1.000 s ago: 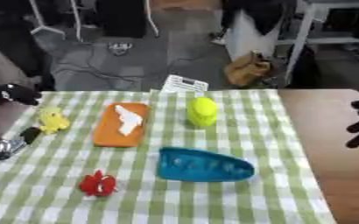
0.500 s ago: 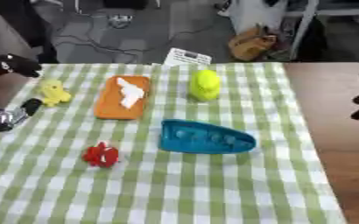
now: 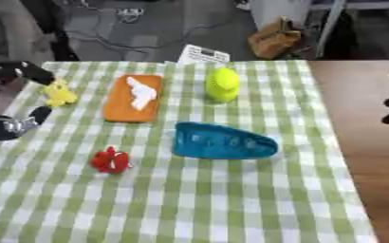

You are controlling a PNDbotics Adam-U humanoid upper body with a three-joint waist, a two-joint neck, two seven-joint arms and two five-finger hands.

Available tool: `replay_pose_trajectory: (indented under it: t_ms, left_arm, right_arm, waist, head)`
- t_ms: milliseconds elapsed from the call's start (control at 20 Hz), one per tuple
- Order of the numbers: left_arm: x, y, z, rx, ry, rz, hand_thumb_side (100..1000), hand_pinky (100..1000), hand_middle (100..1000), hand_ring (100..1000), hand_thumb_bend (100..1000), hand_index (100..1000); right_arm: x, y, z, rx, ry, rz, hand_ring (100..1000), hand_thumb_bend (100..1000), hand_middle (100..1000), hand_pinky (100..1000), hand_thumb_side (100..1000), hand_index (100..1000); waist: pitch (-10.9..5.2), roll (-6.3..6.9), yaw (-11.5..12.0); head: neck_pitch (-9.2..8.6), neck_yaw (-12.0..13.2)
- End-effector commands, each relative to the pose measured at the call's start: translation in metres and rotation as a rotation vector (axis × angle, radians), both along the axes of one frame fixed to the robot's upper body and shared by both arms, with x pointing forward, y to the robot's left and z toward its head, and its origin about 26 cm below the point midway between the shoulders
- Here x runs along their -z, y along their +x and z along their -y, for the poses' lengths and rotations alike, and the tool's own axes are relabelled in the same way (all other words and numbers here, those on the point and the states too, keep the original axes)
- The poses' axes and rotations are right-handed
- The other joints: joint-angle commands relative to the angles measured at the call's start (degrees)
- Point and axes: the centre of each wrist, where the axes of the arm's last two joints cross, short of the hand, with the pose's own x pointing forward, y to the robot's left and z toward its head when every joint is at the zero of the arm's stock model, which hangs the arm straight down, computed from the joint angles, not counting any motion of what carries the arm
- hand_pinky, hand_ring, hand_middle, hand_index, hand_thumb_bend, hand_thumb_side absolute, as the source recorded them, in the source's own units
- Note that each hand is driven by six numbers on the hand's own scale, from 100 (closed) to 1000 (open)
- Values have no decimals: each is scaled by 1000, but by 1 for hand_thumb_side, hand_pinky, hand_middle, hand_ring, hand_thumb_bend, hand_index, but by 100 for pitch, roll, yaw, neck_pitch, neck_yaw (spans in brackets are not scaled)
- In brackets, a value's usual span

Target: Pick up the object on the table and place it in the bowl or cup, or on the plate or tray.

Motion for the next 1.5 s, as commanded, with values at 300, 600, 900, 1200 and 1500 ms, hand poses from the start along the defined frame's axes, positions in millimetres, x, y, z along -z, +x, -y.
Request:
replay_pose_trajectory:
  t_ms: [300,600,900,1200,1500]
  left_arm:
    - [-5,28,-1,91,412,-53,524,720,752,752,492,910]
    - [5,47,-1,94,538,-80,648,717,787,780,570,931]
    - [13,62,3,100,627,-112,720,718,792,790,590,934]
    - [24,72,7,128,677,-153,784,719,788,793,568,929]
    - [30,84,18,182,716,-172,925,726,821,817,655,941]
  right_arm:
    - [-10,-2,1,-9,-37,26,598,100,734,492,707,698]
    - [-10,-2,1,-12,-38,23,598,100,734,492,708,698]
    - [-10,-2,0,-14,-37,22,598,100,734,492,708,698]
    - [-10,-2,0,-15,-34,23,597,100,734,492,708,698]
    - [-10,-2,0,-16,-34,24,598,100,735,492,707,697]
  waist:
    - [-180,34,-49]
    - [-196,38,-67]
    - [-198,36,-75]
    - [-201,38,-93]
    - [-207,29,-98]
  head:
    - [-21,-7]
    - [-28,-21]
    - [-71,-20]
    - [-139,-30]
    - [-137,-30]
